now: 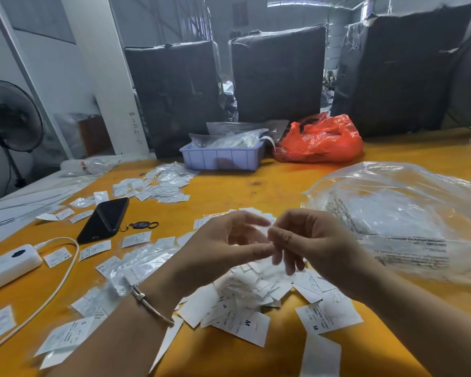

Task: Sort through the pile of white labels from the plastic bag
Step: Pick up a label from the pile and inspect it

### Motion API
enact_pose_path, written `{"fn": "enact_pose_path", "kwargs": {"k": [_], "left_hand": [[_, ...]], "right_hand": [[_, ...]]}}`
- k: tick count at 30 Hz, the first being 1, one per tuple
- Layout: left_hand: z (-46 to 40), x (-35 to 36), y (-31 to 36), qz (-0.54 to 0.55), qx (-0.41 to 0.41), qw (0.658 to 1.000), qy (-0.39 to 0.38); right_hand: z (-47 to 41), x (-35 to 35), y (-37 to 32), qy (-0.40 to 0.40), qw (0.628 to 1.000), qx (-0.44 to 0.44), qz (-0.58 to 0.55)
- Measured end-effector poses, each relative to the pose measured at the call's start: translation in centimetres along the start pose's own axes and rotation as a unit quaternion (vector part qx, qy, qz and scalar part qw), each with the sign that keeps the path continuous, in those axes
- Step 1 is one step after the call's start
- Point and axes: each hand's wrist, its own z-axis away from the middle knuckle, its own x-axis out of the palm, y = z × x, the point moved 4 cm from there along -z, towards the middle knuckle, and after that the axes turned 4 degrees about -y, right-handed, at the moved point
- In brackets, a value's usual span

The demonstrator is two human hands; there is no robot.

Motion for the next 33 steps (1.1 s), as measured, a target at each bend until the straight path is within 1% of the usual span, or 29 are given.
{"fn": "enact_pose_path", "kwargs": {"k": [2,5,6,7,9,10,12,15,17,19,21,23,25,28,30,31,33], "left_hand": [[0.2,-0.1,0.4,0.010,0.017,1.000,0.011],[0.4,-1.0,0.3,0.023,0.014,0.996,0.083],[0.4,-1.5,0.1,0.031,0.006,0.992,0.118],[0.4,-2.1,-0.1,0.040,-0.002,0.987,0.157],[0.5,-3.2,-0.6,0.068,-0.016,0.970,0.233],[0.5,-3.7,-0.8,0.086,-0.022,0.961,0.263],[0.5,-4.2,-1.3,0.124,-0.039,0.947,0.295],[0.3,-4.2,-1.7,0.200,-0.055,0.936,0.285],[0.2,-4.0,-1.8,0.240,-0.061,0.930,0.273],[0.3,-4.0,-1.8,0.254,-0.067,0.928,0.263],[0.3,-4.0,-1.8,0.250,-0.071,0.931,0.257],[0.3,-3.9,-1.7,0.247,-0.076,0.932,0.255],[0.3,-3.9,-1.6,0.241,-0.082,0.934,0.251],[0.2,-3.6,-1.6,0.220,-0.093,0.940,0.243],[0.1,-3.4,-1.6,0.209,-0.097,0.944,0.236],[0.2,-3.3,-1.7,0.205,-0.098,0.946,0.232],[0.2,-3.1,-1.8,0.196,-0.099,0.951,0.219]], "right_hand": [[0.0,0.0,0.1,0.015,1.000,0.002,0.002],[0.0,-0.3,0.6,0.030,0.999,0.035,0.017],[0.0,-0.5,0.9,0.045,0.996,0.046,0.061],[0.0,-0.8,1.3,0.064,0.987,0.050,0.142],[0.0,-1.1,1.5,0.084,0.936,0.035,0.340],[-0.1,-1.0,1.6,0.074,0.913,0.026,0.400],[-0.4,-0.4,2.0,0.024,0.895,0.022,0.445],[-0.8,0.7,2.8,-0.048,0.884,0.028,0.465],[-0.9,1.2,3.3,-0.068,0.879,0.023,0.471],[-0.9,1.5,3.6,-0.076,0.877,0.017,0.474],[-0.9,1.4,3.9,-0.064,0.879,0.015,0.472],[-0.9,1.1,3.8,-0.029,0.887,0.011,0.460],[-0.9,0.9,3.1,0.001,0.894,-0.018,0.449],[-0.7,0.5,2.3,0.063,0.916,-0.051,0.393],[-0.6,0.0,2.3,0.100,0.914,-0.044,0.391],[-0.7,0.0,2.5,0.093,0.907,-0.031,0.410],[-0.9,0.3,3.4,0.035,0.893,0.016,0.449]]}}
